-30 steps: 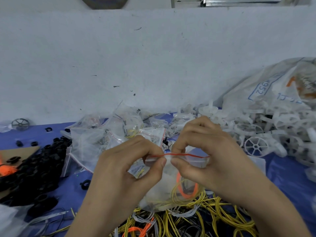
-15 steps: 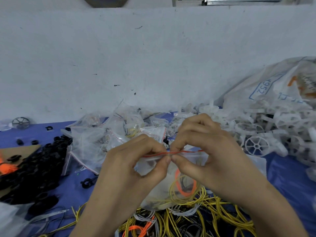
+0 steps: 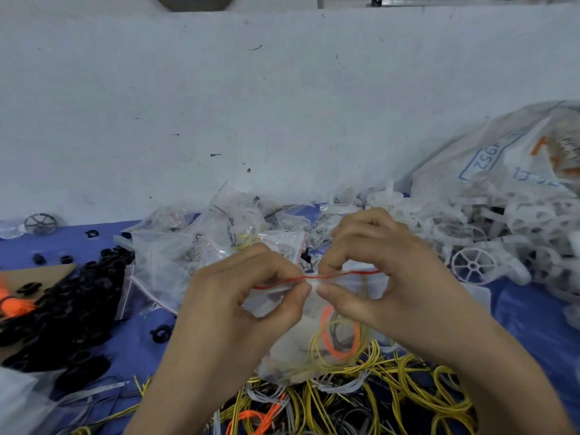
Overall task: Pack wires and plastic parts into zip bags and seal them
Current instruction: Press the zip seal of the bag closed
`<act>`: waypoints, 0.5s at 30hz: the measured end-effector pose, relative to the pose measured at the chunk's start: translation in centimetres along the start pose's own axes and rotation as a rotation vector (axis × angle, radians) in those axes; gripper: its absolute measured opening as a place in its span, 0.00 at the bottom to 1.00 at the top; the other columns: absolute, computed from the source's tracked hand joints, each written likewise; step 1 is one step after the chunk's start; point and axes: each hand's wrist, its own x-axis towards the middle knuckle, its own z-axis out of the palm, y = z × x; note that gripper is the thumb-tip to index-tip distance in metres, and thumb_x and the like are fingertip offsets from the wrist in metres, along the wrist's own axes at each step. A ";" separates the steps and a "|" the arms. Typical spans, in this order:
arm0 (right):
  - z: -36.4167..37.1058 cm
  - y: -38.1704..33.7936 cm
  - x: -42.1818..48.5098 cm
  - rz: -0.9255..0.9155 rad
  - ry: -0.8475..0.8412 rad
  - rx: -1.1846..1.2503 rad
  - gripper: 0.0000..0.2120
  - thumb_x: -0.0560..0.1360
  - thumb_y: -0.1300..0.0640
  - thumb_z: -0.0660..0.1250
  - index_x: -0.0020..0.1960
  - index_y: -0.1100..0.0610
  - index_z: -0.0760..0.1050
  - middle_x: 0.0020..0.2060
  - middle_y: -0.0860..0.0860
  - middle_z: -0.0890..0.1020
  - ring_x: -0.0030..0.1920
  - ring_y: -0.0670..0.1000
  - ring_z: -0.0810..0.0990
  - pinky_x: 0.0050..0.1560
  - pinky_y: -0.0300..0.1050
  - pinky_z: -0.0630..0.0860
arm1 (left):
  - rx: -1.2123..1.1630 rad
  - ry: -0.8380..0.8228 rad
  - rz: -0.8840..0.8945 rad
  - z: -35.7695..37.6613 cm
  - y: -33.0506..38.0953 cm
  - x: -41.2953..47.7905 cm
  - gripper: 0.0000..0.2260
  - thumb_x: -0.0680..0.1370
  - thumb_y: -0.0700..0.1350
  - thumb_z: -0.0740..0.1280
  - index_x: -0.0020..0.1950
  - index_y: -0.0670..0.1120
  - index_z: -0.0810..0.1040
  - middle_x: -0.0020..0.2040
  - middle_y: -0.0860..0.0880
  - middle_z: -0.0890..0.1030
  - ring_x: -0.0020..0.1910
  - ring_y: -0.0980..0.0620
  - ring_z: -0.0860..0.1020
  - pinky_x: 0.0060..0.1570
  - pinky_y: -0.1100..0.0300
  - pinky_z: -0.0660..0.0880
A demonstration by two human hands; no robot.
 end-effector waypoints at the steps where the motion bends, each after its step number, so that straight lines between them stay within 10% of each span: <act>1: -0.2 0.2 0.0 0.010 -0.003 0.003 0.06 0.67 0.51 0.69 0.38 0.43 0.73 0.38 0.37 0.76 0.53 0.39 0.70 0.56 0.44 0.65 | 0.001 0.010 -0.007 0.0 0.0 0.0 0.06 0.72 0.51 0.66 0.38 0.51 0.79 0.35 0.55 0.78 0.37 0.60 0.77 0.37 0.72 0.68; 15: -0.7 0.6 -0.2 0.028 -0.027 -0.032 0.04 0.69 0.47 0.70 0.40 0.45 0.77 0.41 0.37 0.77 0.53 0.39 0.70 0.58 0.45 0.65 | 0.147 -0.009 -0.034 -0.6 0.0 -0.2 0.06 0.72 0.52 0.67 0.37 0.53 0.80 0.34 0.58 0.78 0.36 0.60 0.78 0.37 0.73 0.69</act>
